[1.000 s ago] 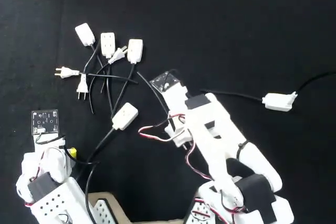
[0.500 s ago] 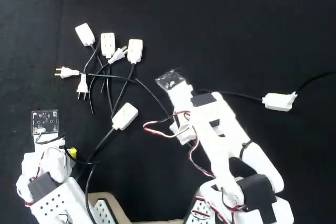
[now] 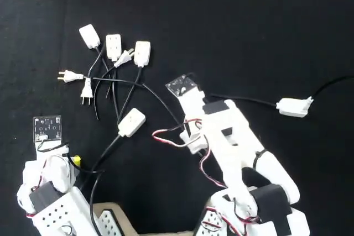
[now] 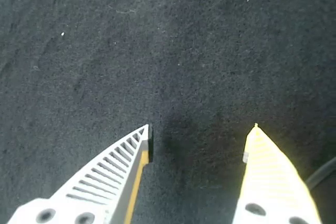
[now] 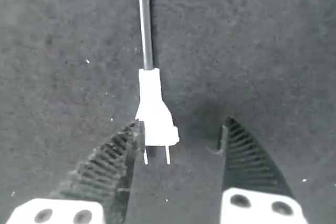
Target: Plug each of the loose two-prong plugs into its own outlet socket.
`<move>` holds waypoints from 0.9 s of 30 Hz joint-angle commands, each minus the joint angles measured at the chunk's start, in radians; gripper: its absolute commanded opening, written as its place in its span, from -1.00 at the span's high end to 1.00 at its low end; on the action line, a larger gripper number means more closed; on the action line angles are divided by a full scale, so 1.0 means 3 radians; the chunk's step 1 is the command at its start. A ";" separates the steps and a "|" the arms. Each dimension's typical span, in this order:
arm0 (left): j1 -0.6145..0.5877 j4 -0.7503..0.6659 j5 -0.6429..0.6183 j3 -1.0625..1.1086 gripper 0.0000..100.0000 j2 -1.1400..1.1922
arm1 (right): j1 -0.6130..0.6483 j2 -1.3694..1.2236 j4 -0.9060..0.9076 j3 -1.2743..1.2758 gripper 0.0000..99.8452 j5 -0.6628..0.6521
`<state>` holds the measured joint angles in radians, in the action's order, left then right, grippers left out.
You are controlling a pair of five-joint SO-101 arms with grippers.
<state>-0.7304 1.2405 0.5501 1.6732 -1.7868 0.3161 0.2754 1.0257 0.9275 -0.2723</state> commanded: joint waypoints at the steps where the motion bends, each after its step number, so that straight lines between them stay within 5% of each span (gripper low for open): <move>1: 0.0043 -0.0051 -0.0010 -0.0023 0.42 -0.0010 | 0.0179 -0.0192 -0.0066 -0.0018 0.56 -0.0005; 6: 0.0043 -0.0051 -0.0010 -0.0023 0.42 -0.0010 | 0.0245 -0.0734 -0.0061 -0.0269 0.59 -0.0005; 11: 0.0043 -0.0051 -0.0005 -0.0023 0.42 -0.0010 | 0.0230 -0.0760 -0.0061 -0.0335 0.98 0.0066; 27: 0.0038 -0.0051 -0.0005 -0.0023 0.42 -0.0010 | 0.0123 0.0182 -0.0015 -0.0023 0.96 0.0072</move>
<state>-0.7288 1.2405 0.5501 1.6732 -1.7868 0.3590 0.2616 1.0150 0.9122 -0.2570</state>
